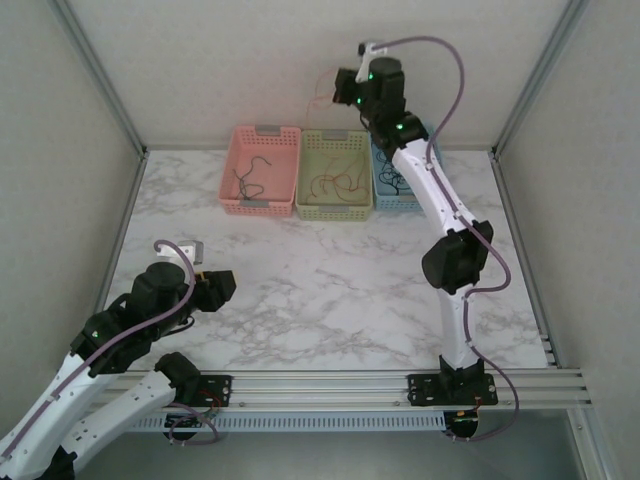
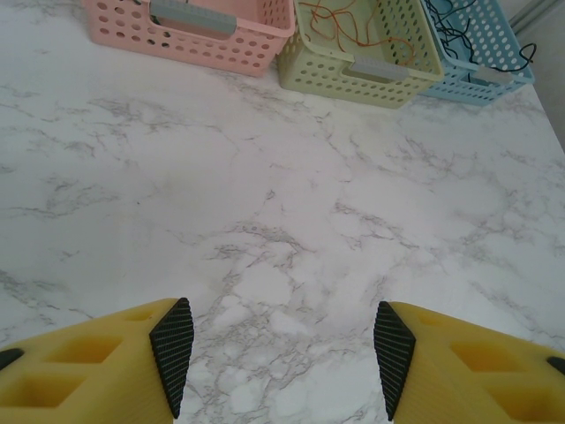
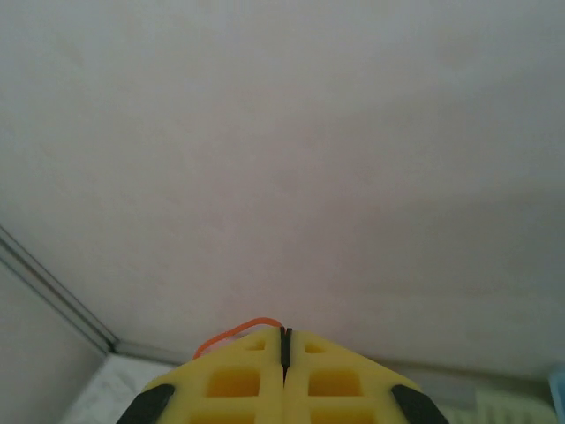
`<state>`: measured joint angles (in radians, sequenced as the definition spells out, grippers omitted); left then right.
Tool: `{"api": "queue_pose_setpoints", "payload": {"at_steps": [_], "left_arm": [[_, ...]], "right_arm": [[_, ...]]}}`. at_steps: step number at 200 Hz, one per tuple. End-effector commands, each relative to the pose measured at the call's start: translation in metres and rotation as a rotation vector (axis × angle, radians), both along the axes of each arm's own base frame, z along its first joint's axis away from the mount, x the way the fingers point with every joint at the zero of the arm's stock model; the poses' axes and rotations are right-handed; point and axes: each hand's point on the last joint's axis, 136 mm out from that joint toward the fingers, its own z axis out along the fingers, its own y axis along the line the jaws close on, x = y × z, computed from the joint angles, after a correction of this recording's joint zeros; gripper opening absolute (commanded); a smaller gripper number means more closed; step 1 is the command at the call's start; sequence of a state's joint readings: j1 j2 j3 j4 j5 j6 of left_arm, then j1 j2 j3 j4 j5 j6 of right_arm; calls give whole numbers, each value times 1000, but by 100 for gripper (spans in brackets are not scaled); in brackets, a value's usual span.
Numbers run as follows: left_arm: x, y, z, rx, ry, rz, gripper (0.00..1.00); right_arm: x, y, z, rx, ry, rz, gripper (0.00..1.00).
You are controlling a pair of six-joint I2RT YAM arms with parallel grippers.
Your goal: Untangle the cables
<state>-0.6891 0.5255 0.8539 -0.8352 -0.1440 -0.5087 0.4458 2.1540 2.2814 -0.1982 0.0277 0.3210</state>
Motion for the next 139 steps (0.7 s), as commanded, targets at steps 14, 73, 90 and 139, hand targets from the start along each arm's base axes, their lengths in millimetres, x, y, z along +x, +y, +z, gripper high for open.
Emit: {"api": "queue_pose_setpoints", "payload": {"at_steps": [14,73,90,139], "left_arm": [[0,2,1,11,0,0,59],[0,3,1,12,-2,9,59],[1,5,0,16,0,17,60],[18,12,-3,5,-12,137,71]], "right_arm": [[-4,-7,-65,11,142,-62,0],[-13,-8,-179,-33,475,-95,28],[-15,-7,-181,-47,495,-88,37],[-36,-8,-124,-90,431,-29,50]]}}
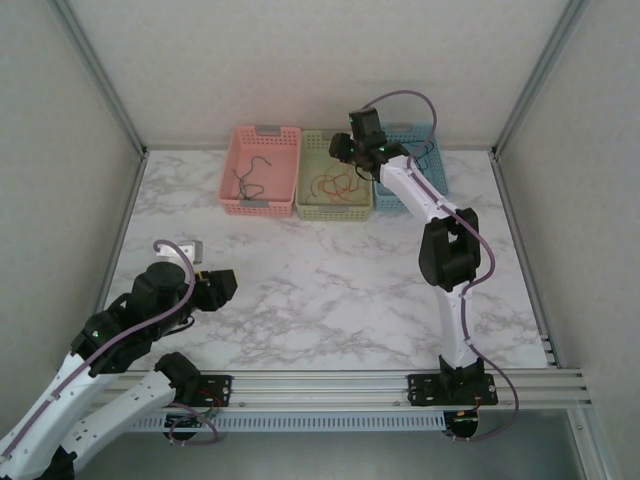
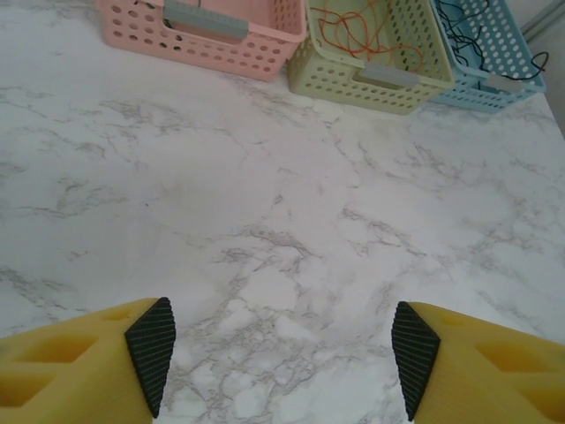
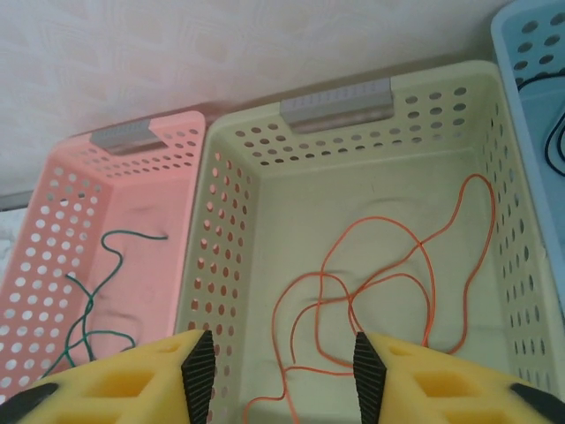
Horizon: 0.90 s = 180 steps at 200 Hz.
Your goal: Untangle the cables
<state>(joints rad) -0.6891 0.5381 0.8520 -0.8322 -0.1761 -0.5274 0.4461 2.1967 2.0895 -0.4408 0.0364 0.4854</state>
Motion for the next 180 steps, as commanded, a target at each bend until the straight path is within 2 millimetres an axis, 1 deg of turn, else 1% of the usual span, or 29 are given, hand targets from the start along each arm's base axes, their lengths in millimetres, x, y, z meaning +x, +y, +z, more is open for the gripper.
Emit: {"api": "queue_pose_setpoints", "payload": {"at_steps": [1,16,21,26,27,32,36,38,39,46,52,57,61,70,71,75,79,90,101,102,106,110,125,139,155,170,175,177,180], "left_arm": [[14,8,0,-5,-19,103,71],[28,13,3,-2,-59,178,75],[33,17,5,6,-77,215,84],[39,23,6,20,-95,260,90],[40,24,7,24,-98,270,91],[45,31,10,40,-121,324,97],[49,38,11,59,-137,372,100],[51,39,11,64,-142,383,100],[52,39,11,67,-144,389,100],[59,48,13,106,-184,453,100],[64,52,14,141,-215,482,100],[69,54,15,166,-241,501,100],[72,55,15,185,-262,517,100],[80,55,13,228,-302,531,100],[81,55,13,232,-307,532,100],[84,55,12,247,-325,538,100],[88,55,10,267,-341,545,100],[95,55,3,316,-380,566,100],[102,50,-2,353,-421,542,100],[103,49,-3,357,-424,539,100],[105,48,-6,371,-437,537,100],[107,48,-9,395,-448,534,100],[111,53,-19,461,-459,541,100],[112,61,-28,495,-458,554,100],[113,71,-40,514,-445,552,100],[113,81,-52,537,-434,554,99],[113,85,-51,537,-438,570,100],[113,86,-51,538,-437,572,100],[114,87,-52,542,-433,567,99]], "right_arm": [[-19,1,49,-12,-64,49,50],[-38,-8,75,-35,-124,51,52],[-46,-11,80,-41,-142,53,52],[-54,-15,90,-42,-170,54,53],[-55,-16,87,-45,-167,54,53],[-66,-21,94,-44,-188,54,54],[-74,-26,99,-46,-207,53,56],[-78,-28,98,-49,-210,51,56],[-80,-29,102,-46,-220,49,56],[-94,-41,100,-56,-236,34,59],[-107,-52,98,-67,-255,18,65],[-118,-61,97,-77,-273,6,67],[-127,-69,95,-88,-286,-5,71],[-145,-88,87,-123,-309,-37,73],[-147,-90,89,-124,-317,-42,75],[-155,-98,81,-143,-318,-56,80],[-163,-106,76,-161,-322,-67,82],[-182,-126,59,-216,-326,-90,83],[-200,-146,39,-272,-327,-110,84],[-201,-148,40,-273,-332,-113,84],[-207,-156,30,-294,-328,-126,85],[-212,-164,22,-311,-324,-142,85],[-231,-199,4,-346,-340,-252,84],[-243,-225,-4,-349,-368,-355,84],[-251,-252,-19,-362,-343,-477,83],[-254,-265,-35,-391,-309,-519,82],[-253,-268,-35,-401,-312,-534,82],[-256,-270,-46,-418,-294,-538,82],[-257,-273,-51,-429,-289,-550,82]]}}
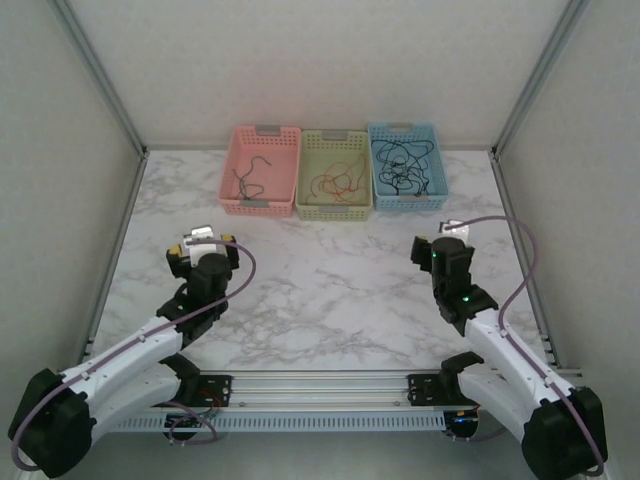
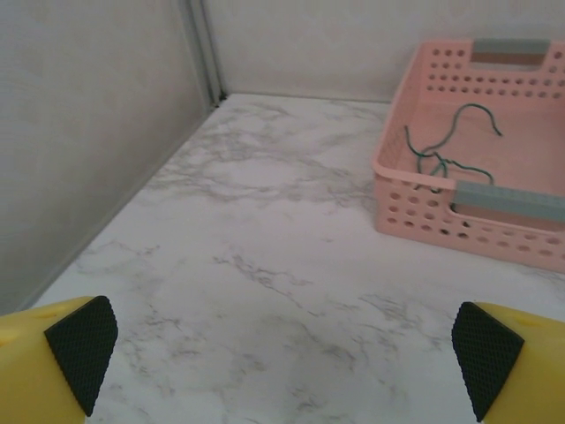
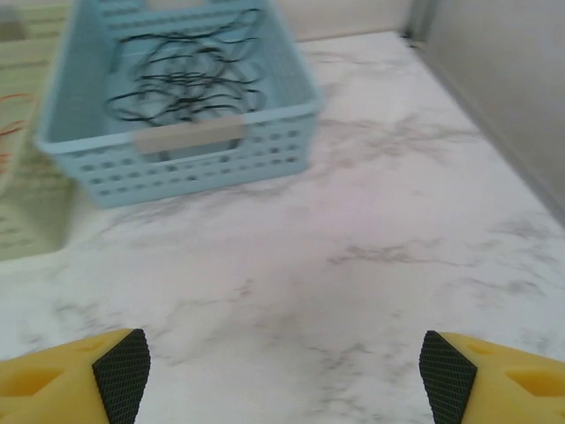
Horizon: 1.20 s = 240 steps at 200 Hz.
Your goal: Untangle the cables
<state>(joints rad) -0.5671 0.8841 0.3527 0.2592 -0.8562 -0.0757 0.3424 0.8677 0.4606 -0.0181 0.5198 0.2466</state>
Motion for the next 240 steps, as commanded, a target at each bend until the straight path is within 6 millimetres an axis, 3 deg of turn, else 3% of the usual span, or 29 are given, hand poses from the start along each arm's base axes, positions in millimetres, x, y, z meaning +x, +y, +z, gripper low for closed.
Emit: {"api": "queue_pose_setpoints", "payload": {"at_steps": [1,33,46,53,61,101,111,117,126,155,164,195,213,240], "left_arm": [[3,13,10,17,-61,20,99],[11,38,-20,-6,-29,63,96],[16,50,-37,-37,4,96,96],[22,50,-44,-54,17,81,96],[30,48,-46,-53,40,73,96],[74,47,-55,-86,52,2,97],[81,47,-57,-70,48,-10,98],[86,48,-66,-89,43,-24,99],[94,50,-84,-107,46,-48,99],[95,37,-87,-122,83,-132,100],[97,38,-87,-129,77,-138,100],[100,38,-89,-154,99,-157,100],[101,39,-91,-172,109,-165,100],[101,40,-91,-173,106,-165,100]], "right_arm": [[0,-29,1,-27,-86,-160,82],[3,-42,-8,-104,-107,-211,80],[6,-49,-26,-172,-64,-229,79],[7,-55,-41,-183,-25,-252,79],[10,-60,-46,-196,5,-280,79],[45,-61,-35,-181,-163,-266,76],[49,-61,-48,-104,-168,-248,74],[53,-62,-43,-123,-220,-240,73],[55,-52,-48,-120,-164,-198,72],[72,-20,-59,-123,-135,26,63],[79,-12,-73,-96,-97,95,66],[85,-21,-79,-39,-51,83,70],[86,-22,-79,-34,-58,86,98],[85,-21,-78,-35,-60,88,99]]}}
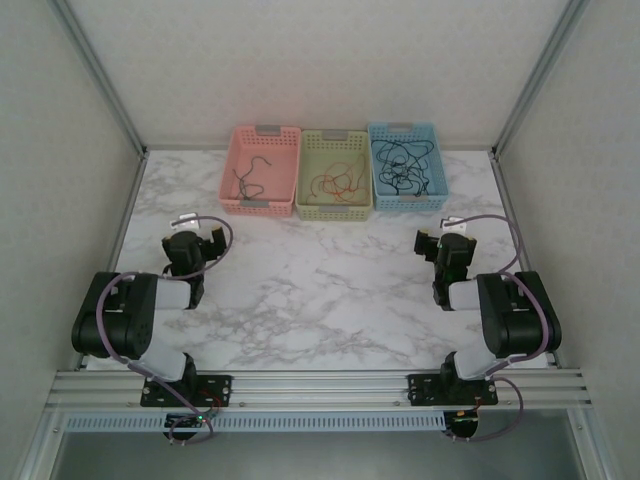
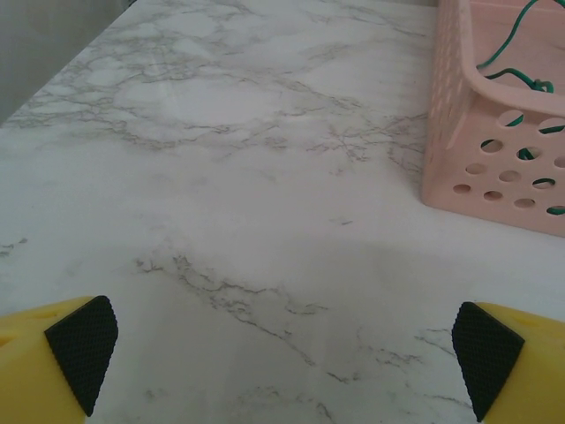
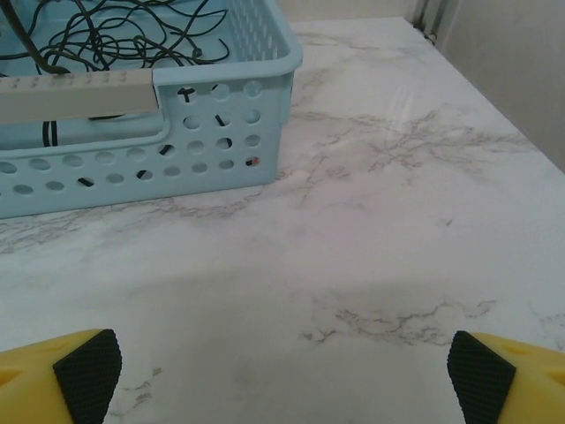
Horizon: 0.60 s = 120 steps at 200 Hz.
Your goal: Untangle the cables
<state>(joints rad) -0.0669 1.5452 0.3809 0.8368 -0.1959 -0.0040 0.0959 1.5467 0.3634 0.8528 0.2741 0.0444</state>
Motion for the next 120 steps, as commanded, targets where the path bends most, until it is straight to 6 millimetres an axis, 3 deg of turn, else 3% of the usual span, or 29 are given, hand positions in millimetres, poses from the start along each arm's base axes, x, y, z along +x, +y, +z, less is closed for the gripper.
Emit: {"api": "queue_pose_setpoints", "payload": {"at_steps": [1,120], "left_arm": [[8,-3,12,-27,-40,-23,100],[8,-3,13,-26,-42,-25,100]], "right_arm": [[6,6,9,18,-27,31,99],[6,6,8,18,-25,32,99]]}}
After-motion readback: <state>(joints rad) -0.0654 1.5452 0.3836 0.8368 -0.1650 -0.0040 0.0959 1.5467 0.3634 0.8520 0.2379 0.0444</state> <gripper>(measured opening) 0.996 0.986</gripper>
